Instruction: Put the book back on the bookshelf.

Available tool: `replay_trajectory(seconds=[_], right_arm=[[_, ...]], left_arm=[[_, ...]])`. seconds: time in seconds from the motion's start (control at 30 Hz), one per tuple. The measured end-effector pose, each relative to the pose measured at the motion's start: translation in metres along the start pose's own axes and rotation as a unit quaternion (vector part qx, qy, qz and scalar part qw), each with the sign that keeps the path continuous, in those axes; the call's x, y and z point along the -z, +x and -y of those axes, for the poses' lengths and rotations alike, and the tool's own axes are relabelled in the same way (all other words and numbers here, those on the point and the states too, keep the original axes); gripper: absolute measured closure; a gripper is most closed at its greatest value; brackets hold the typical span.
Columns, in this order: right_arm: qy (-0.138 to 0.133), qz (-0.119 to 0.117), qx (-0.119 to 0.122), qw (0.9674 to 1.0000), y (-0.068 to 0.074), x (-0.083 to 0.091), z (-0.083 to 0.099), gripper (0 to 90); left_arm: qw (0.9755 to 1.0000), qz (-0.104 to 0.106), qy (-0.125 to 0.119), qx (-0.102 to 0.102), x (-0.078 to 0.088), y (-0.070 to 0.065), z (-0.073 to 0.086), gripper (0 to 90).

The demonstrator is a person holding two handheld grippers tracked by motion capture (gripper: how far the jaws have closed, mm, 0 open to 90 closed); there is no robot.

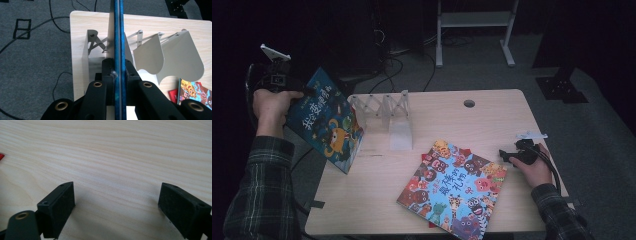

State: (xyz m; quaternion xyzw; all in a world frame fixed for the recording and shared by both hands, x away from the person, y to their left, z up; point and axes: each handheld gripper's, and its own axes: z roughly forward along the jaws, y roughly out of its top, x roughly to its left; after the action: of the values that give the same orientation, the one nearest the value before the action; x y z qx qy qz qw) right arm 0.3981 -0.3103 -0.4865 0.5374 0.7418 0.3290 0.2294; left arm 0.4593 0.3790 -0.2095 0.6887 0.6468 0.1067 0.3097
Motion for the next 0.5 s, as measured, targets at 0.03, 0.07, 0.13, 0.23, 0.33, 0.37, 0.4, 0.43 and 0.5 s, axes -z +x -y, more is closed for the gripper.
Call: replay_trajectory(seconds=[0.03, 0.07, 0.13, 0.23, 0.33, 0.37, 0.4, 0.43, 0.5], right_arm=[[0.000, 0.000, 0.000, 1.0000, 0.000, 0.000, 0.000, 12.5], [0.000, 0.000, 0.000, 1.0000, 0.000, 0.000, 0.000, 12.5], [0.000, 0.000, 0.001, 1.0000, 0.000, 0.000, 0.000, 12.5], [0.000, 0.000, 0.000, 1.0000, 0.000, 0.000, 0.000, 12.5], [0.000, 0.000, 0.000, 1.0000, 0.000, 0.000, 0.000, 12.5], [0.000, 0.000, 0.000, 1.0000, 0.000, 0.000, 0.000, 12.5], [0.000, 0.000, 0.000, 1.0000, 0.000, 0.000, 0.000, 12.5], [0.000, 0.000, 0.000, 1.0000, 0.000, 0.000, 0.000, 12.5], [0.000, -0.001, 0.001, 1.0000, 0.000, 0.000, 0.000, 12.5]], left_arm=[[1.0000, -0.002, 0.000, 0.002, -0.001, 0.001, -0.001, 82.2], [1.0000, -0.004, 0.001, 0.005, -0.003, 0.001, -0.003, 82.2], [0.9999, -0.006, 0.003, 0.009, -0.004, 0.002, -0.005, 82.3], [0.9998, -0.012, -0.004, 0.012, -0.005, 0.002, -0.008, 82.3], [0.9999, -0.012, -0.001, 0.007, -0.007, 0.002, -0.010, 82.1], [0.9999, -0.011, -0.001, 0.006, -0.008, 0.001, -0.011, 82.1], [0.9999, -0.012, 0.000, 0.002, -0.008, 0.001, -0.011, 81.9], [0.9999, -0.014, -0.002, 0.000, -0.008, 0.000, -0.011, 81.8], [0.9999, -0.011, -0.008, -0.004, -0.007, 0.000, -0.011, 79.9]])
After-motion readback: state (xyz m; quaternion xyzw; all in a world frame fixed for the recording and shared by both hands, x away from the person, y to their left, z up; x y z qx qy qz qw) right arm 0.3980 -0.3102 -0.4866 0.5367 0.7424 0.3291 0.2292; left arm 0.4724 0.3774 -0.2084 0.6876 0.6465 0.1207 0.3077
